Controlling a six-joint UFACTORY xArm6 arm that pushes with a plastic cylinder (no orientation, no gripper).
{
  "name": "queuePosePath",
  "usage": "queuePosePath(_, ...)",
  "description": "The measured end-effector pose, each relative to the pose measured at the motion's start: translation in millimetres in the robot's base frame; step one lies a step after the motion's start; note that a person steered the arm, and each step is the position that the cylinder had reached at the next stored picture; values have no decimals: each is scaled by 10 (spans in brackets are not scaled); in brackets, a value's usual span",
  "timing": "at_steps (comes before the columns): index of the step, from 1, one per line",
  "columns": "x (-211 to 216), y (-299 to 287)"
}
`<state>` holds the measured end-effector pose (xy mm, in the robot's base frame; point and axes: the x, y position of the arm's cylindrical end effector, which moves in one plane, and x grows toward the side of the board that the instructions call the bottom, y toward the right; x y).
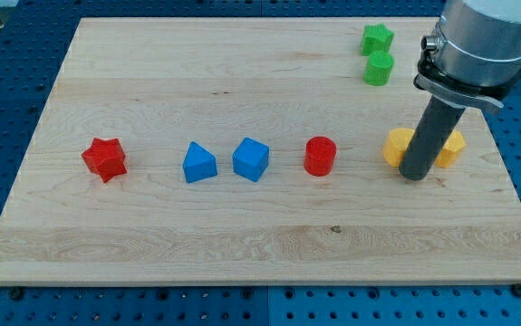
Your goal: Slide the yellow heart towards the green circle
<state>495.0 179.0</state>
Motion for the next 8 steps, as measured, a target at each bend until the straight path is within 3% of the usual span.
queuePosePath(3, -558, 0)
queuePosePath(4, -553, 0)
queuePosePath(5, -252, 0)
queuePosePath(8, -494, -328)
